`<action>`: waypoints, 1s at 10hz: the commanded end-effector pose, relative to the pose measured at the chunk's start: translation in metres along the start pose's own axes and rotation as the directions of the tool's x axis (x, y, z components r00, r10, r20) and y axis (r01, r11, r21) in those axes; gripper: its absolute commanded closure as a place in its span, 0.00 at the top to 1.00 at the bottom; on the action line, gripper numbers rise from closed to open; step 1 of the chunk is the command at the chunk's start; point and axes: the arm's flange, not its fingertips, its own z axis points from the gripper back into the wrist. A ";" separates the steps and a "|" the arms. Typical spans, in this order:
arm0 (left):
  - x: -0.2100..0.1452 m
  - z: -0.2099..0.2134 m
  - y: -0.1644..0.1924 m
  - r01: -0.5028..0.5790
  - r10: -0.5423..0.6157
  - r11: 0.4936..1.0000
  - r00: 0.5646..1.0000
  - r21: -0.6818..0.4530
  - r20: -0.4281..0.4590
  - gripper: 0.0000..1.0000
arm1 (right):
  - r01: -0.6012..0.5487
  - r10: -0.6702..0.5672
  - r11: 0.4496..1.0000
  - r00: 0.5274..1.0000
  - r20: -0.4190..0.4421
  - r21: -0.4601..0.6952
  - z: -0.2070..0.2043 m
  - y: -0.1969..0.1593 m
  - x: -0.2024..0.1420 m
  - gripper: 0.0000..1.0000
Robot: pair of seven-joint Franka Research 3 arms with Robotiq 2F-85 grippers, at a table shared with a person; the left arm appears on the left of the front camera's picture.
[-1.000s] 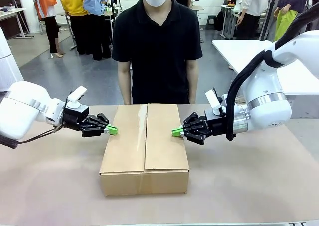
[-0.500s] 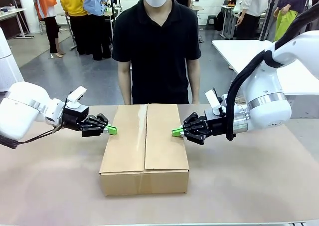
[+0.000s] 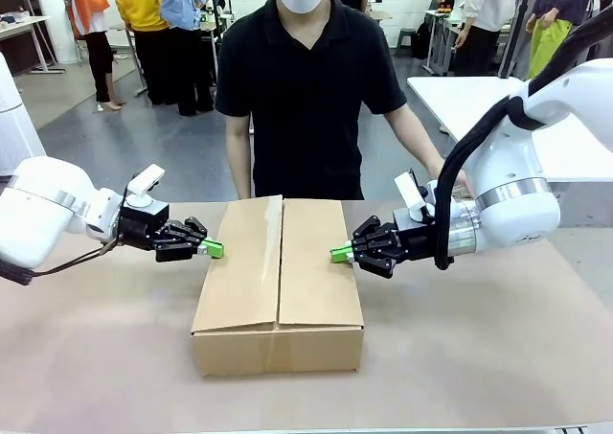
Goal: Wrap the clocks to prevent damage.
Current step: After the human seals the box with tape, release both hands from the side flaps of the Package Box.
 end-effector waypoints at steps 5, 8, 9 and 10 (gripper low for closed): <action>-0.002 -0.001 0.001 -0.001 0.001 1.000 1.000 0.004 -0.009 0.00 | 0.003 -0.003 1.000 1.000 -0.005 -0.003 -0.001 0.001 -0.003 0.01; -0.002 -0.001 0.001 -0.001 0.001 1.000 1.000 0.004 -0.009 0.00 | 0.003 -0.003 1.000 1.000 -0.005 -0.003 -0.001 0.001 -0.003 0.01; -0.002 -0.001 0.001 -0.001 0.001 1.000 1.000 0.004 -0.009 0.00 | 0.003 -0.003 1.000 1.000 -0.005 -0.003 -0.001 0.001 -0.003 0.01; -0.002 -0.001 0.001 -0.001 0.001 1.000 1.000 0.004 -0.009 0.00 | 0.003 -0.003 1.000 1.000 -0.005 -0.003 -0.001 0.001 -0.003 0.01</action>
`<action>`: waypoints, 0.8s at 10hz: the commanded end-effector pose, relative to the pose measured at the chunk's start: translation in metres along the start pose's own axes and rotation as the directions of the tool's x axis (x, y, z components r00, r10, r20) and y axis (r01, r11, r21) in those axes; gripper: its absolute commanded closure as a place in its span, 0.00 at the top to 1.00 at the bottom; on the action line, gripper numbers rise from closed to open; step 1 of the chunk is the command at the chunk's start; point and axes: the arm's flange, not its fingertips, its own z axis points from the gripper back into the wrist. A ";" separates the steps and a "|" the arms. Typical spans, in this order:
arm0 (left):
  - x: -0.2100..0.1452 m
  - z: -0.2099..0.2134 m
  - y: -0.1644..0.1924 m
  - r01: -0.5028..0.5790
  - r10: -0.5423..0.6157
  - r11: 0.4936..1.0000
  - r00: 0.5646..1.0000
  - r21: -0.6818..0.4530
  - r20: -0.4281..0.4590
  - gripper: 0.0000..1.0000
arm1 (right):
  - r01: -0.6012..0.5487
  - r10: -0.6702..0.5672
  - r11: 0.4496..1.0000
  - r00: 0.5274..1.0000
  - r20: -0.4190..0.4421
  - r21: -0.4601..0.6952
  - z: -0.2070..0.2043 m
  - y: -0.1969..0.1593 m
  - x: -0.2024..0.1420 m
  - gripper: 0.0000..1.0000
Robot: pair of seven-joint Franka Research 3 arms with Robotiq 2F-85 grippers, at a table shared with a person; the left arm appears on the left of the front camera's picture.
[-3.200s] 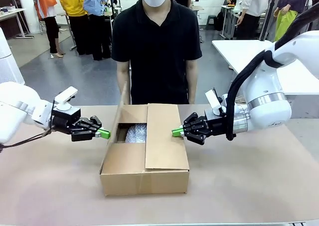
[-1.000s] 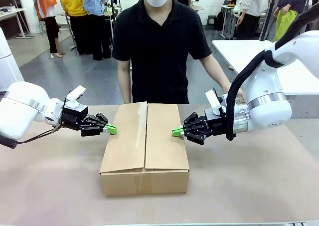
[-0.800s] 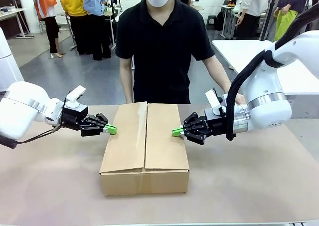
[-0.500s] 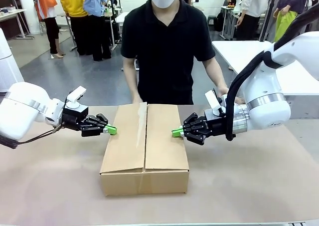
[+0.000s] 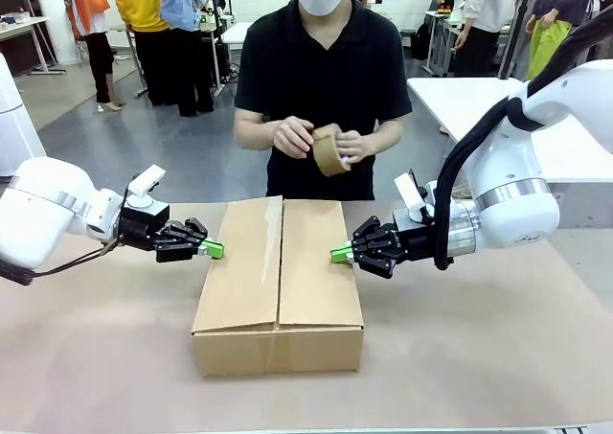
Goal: Wrap the clocks to prevent damage.
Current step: After the human seals the box with tape, release both hands from the side flaps of the Package Box.
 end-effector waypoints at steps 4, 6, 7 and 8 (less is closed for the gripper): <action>-0.002 -0.001 0.001 -0.001 0.001 1.000 1.000 0.004 -0.009 0.00 | 0.003 -0.003 1.000 1.000 -0.005 -0.003 -0.001 0.001 -0.003 0.01; -0.002 -0.001 0.001 -0.001 0.001 1.000 1.000 0.004 -0.009 0.00 | 0.003 -0.003 1.000 1.000 -0.005 -0.003 -0.001 0.001 -0.003 0.01; -0.002 -0.001 0.001 -0.001 0.001 1.000 1.000 0.004 -0.009 0.00 | 0.003 -0.003 1.000 1.000 -0.005 -0.003 -0.001 0.001 -0.003 0.01; -0.002 -0.001 0.001 -0.001 0.001 1.000 1.000 0.004 -0.009 0.00 | 0.003 -0.003 1.000 1.000 -0.005 -0.003 -0.001 0.001 -0.003 0.01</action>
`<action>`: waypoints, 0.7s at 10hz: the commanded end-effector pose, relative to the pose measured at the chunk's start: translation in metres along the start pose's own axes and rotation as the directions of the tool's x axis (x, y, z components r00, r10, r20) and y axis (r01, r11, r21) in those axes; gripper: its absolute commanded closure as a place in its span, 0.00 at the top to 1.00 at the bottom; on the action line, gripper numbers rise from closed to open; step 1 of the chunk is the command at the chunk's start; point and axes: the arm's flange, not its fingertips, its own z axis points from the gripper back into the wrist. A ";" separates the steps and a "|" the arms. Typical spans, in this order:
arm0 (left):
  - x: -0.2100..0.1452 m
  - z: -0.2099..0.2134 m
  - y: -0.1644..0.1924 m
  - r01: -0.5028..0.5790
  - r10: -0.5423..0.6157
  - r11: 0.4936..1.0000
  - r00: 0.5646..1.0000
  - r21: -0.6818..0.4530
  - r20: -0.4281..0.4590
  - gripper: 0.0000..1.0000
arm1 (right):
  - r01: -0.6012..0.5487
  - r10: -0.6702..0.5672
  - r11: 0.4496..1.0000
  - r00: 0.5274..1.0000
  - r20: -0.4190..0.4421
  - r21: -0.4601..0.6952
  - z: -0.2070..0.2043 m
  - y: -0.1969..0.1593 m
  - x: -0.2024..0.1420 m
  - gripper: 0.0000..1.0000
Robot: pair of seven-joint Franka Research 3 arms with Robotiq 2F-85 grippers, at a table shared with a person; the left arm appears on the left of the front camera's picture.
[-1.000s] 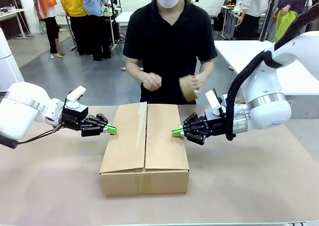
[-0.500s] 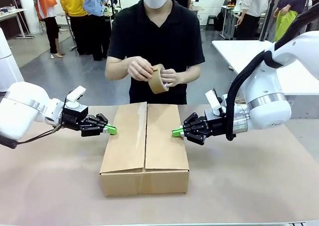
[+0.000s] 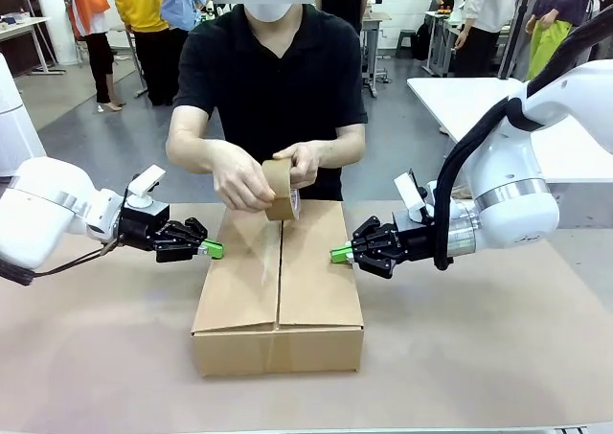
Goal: Wrap the clocks to prevent damage.
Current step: After the human seals the box with tape, release both hands from the side flaps of the Package Box.
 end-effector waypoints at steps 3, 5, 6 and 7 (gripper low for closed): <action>-0.002 -0.001 0.001 -0.001 0.001 1.000 1.000 0.004 -0.009 0.00 | 0.003 -0.003 1.000 1.000 -0.005 -0.003 -0.001 0.001 -0.003 0.01; -0.002 -0.001 0.001 -0.001 0.001 1.000 1.000 0.004 -0.009 0.00 | 0.003 -0.003 1.000 1.000 -0.005 -0.003 -0.001 0.001 -0.003 0.01; -0.002 -0.001 0.001 -0.001 0.001 1.000 1.000 0.004 -0.009 0.00 | 0.003 -0.003 1.000 1.000 -0.005 -0.003 -0.001 0.001 -0.003 0.01; -0.002 -0.001 0.001 -0.001 0.001 1.000 1.000 0.004 -0.009 0.00 | 0.003 -0.003 1.000 1.000 -0.005 -0.003 -0.001 0.001 -0.003 0.01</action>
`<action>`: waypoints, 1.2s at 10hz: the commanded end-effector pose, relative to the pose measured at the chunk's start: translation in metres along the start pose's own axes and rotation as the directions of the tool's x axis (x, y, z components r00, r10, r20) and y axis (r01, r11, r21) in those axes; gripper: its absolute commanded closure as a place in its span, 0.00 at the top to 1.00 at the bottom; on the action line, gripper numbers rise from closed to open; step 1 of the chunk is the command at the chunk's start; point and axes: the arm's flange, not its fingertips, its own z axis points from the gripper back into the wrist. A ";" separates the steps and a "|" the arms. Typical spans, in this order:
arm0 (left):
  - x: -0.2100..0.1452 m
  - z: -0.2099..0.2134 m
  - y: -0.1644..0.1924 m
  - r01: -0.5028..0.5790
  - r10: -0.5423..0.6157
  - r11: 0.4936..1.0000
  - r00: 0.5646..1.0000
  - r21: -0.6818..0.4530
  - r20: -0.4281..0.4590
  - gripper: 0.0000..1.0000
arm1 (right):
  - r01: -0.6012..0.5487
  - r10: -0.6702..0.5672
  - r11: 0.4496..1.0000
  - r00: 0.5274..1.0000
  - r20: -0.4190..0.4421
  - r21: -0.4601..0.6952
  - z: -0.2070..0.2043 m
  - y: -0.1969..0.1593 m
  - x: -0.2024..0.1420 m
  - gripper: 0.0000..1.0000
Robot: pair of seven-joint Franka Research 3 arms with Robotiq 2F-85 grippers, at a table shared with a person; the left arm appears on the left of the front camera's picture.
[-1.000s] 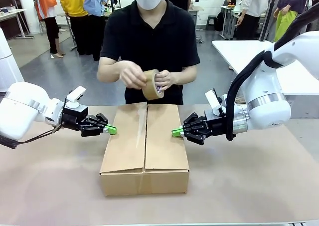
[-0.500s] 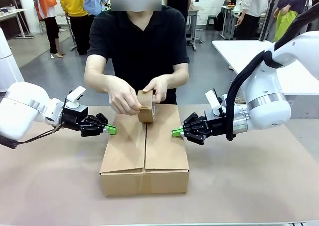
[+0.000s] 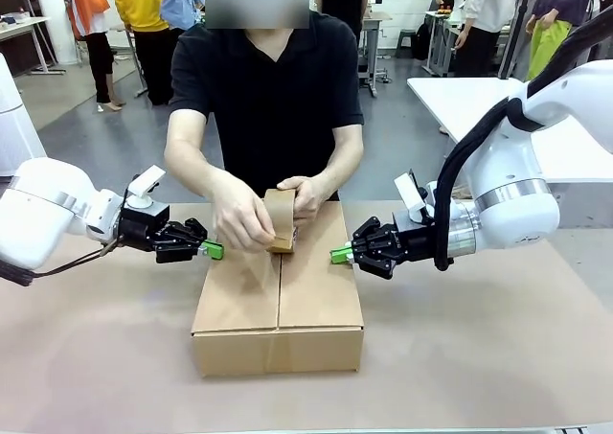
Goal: Wrap the clocks to prevent damage.
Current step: After the human seals the box with tape, release both hands from the side flaps of the Package Box.
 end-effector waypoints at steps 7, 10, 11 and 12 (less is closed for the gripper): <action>-0.001 -0.001 0.001 0.001 -0.001 1.000 1.000 0.004 -0.009 0.00 | 0.001 -0.001 1.000 1.000 -0.005 -0.003 -0.001 0.001 -0.002 0.01; -0.001 -0.001 0.001 0.001 -0.001 1.000 1.000 0.004 -0.009 0.00 | 0.001 -0.001 1.000 1.000 -0.005 -0.003 -0.001 0.001 -0.002 0.01; -0.001 -0.001 0.001 0.001 -0.001 1.000 1.000 0.004 -0.009 0.00 | 0.001 -0.001 1.000 1.000 -0.005 -0.003 -0.001 0.001 -0.002 0.01; -0.001 -0.001 0.001 0.001 -0.001 1.000 1.000 0.004 -0.009 0.00 | 0.001 -0.001 1.000 1.000 -0.005 -0.003 -0.001 0.001 -0.002 0.01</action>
